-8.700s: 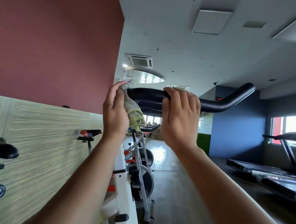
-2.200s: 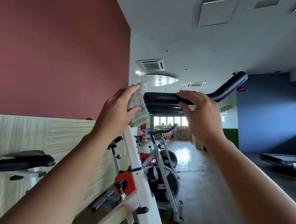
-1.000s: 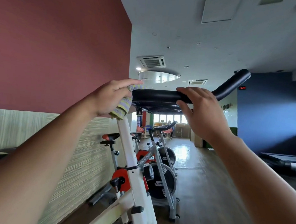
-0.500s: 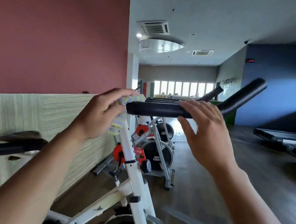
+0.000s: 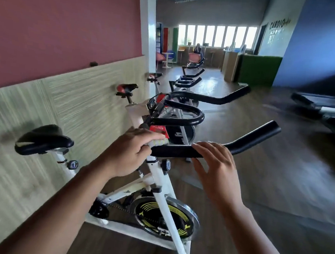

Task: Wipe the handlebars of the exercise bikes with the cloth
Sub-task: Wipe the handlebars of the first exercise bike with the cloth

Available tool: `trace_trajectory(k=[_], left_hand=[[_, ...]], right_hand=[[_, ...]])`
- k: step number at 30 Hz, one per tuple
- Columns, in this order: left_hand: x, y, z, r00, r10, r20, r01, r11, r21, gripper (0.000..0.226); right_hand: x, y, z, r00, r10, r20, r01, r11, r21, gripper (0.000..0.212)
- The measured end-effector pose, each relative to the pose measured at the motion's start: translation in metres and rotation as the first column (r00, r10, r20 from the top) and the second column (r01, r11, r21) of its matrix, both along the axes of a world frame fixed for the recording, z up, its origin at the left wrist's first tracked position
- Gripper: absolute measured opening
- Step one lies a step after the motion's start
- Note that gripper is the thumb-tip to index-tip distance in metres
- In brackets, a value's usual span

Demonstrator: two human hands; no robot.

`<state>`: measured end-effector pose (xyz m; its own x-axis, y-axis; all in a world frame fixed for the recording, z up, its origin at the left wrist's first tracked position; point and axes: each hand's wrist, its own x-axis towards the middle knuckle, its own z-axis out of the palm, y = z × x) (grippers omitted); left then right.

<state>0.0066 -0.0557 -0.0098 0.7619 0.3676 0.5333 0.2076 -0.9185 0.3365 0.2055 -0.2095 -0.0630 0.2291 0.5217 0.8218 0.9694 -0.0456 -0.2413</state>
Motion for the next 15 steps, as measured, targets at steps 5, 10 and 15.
trace_trajectory(k=[5,10,15], left_hand=[[0.007,-0.015,0.011,0.987,0.001,-0.158,0.0,1.0,0.007,0.051],[-0.001,0.017,0.034,0.92,0.103,-0.377,-0.146,0.986,-0.086,0.057],[0.012,0.007,0.038,0.918,0.134,-0.374,-0.196,0.971,-0.133,0.05]], right_hand=[[-0.003,-0.005,0.015,0.998,0.005,-0.057,-0.008,0.998,-0.054,0.029],[-0.004,-0.009,0.027,0.994,0.016,-0.108,-0.032,0.989,-0.144,0.032],[-0.002,-0.014,0.038,0.992,0.013,-0.123,-0.039,0.977,-0.208,0.026]])
